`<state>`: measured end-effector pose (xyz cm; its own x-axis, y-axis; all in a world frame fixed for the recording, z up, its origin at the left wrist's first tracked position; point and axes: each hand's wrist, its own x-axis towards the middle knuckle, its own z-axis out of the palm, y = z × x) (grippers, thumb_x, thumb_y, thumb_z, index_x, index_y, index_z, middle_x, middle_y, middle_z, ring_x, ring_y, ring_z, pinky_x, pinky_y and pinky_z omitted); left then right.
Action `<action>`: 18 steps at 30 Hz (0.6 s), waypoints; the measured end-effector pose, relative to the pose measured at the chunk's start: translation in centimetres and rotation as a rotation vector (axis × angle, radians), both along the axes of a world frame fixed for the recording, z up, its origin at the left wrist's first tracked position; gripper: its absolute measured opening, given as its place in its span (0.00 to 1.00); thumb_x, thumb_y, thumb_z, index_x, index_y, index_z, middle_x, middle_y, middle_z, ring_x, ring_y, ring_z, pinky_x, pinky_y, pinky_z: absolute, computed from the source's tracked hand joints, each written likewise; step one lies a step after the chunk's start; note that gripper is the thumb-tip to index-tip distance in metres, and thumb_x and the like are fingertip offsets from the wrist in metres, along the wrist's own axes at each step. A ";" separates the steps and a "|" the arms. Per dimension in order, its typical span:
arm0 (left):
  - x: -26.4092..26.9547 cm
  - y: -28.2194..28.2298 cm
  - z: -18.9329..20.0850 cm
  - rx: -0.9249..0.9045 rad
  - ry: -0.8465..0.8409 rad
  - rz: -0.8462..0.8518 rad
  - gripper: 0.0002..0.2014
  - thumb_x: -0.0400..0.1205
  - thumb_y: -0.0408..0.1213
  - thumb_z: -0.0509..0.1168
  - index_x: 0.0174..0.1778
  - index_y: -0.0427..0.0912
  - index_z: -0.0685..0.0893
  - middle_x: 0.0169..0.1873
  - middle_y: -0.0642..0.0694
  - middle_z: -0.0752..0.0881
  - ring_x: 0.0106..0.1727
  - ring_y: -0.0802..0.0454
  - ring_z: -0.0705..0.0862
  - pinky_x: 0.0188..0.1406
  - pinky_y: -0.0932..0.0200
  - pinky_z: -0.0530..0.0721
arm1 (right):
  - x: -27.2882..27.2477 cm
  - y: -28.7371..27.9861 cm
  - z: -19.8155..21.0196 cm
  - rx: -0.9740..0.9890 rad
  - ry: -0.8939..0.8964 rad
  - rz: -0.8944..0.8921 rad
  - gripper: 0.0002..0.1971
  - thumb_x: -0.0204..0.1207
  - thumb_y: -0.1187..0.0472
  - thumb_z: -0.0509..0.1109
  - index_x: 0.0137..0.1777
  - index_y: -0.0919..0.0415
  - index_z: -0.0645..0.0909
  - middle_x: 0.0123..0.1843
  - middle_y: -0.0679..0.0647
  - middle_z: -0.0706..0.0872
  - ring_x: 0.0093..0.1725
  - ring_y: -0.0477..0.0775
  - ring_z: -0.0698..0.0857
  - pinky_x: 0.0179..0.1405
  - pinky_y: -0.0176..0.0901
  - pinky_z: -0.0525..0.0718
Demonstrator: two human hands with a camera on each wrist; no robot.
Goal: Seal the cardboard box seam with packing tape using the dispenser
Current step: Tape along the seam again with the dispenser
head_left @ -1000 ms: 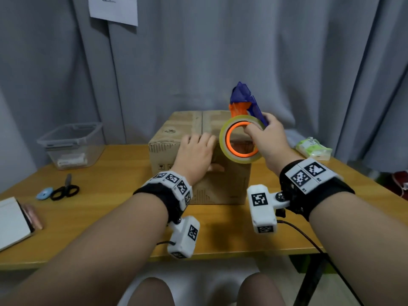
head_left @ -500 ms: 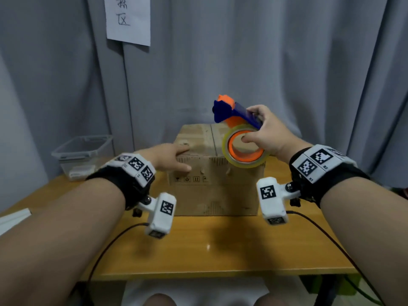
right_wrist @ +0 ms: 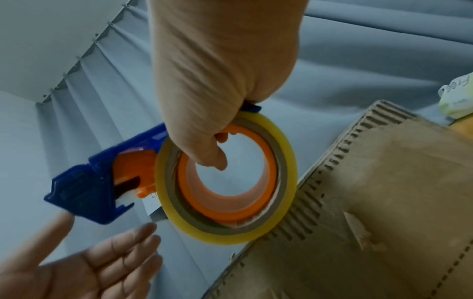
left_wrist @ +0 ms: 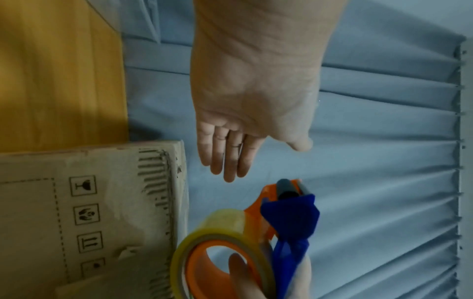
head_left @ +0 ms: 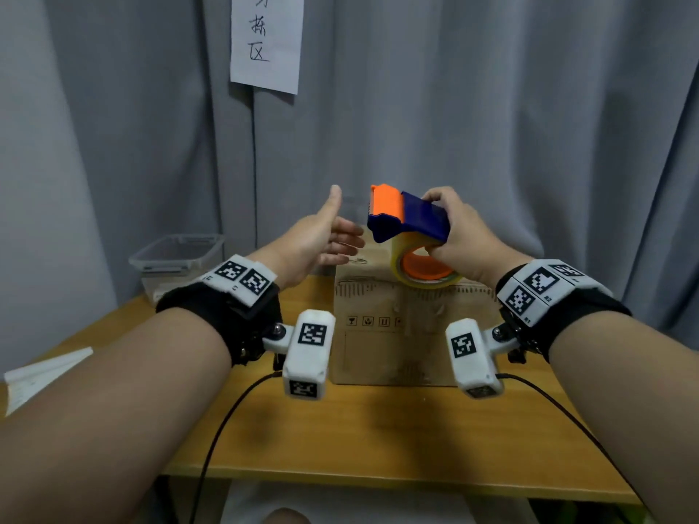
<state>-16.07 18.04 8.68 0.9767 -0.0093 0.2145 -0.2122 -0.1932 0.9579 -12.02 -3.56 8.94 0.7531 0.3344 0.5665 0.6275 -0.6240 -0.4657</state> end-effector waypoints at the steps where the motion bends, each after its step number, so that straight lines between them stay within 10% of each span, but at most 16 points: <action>1: -0.3 -0.3 0.3 0.017 0.002 0.001 0.36 0.84 0.63 0.42 0.56 0.36 0.84 0.49 0.41 0.89 0.51 0.49 0.87 0.55 0.56 0.85 | -0.1 0.1 0.0 -0.006 0.004 -0.001 0.35 0.63 0.73 0.76 0.61 0.42 0.64 0.62 0.55 0.80 0.60 0.57 0.80 0.58 0.55 0.84; 9: -0.2 -0.9 1.7 0.176 -0.072 0.120 0.09 0.84 0.39 0.61 0.48 0.38 0.84 0.35 0.48 0.85 0.34 0.58 0.80 0.28 0.69 0.76 | -0.3 0.1 0.3 -0.081 -0.043 -0.027 0.33 0.65 0.71 0.75 0.67 0.50 0.67 0.56 0.49 0.76 0.61 0.57 0.77 0.59 0.51 0.81; 13: -0.5 -0.8 3.5 0.302 -0.112 0.153 0.08 0.84 0.35 0.62 0.41 0.39 0.82 0.29 0.47 0.83 0.25 0.59 0.77 0.19 0.73 0.74 | -0.4 -0.3 0.4 -0.196 -0.060 0.019 0.43 0.62 0.50 0.82 0.74 0.42 0.62 0.62 0.49 0.77 0.62 0.54 0.76 0.63 0.55 0.79; 18: -1.0 0.2 3.4 0.321 -0.088 0.155 0.09 0.84 0.37 0.62 0.44 0.37 0.83 0.30 0.47 0.83 0.28 0.59 0.79 0.26 0.70 0.76 | -1.1 -0.9 2.0 -0.408 -0.177 -0.065 0.43 0.70 0.37 0.70 0.80 0.31 0.48 0.52 0.54 0.74 0.52 0.52 0.73 0.50 0.43 0.71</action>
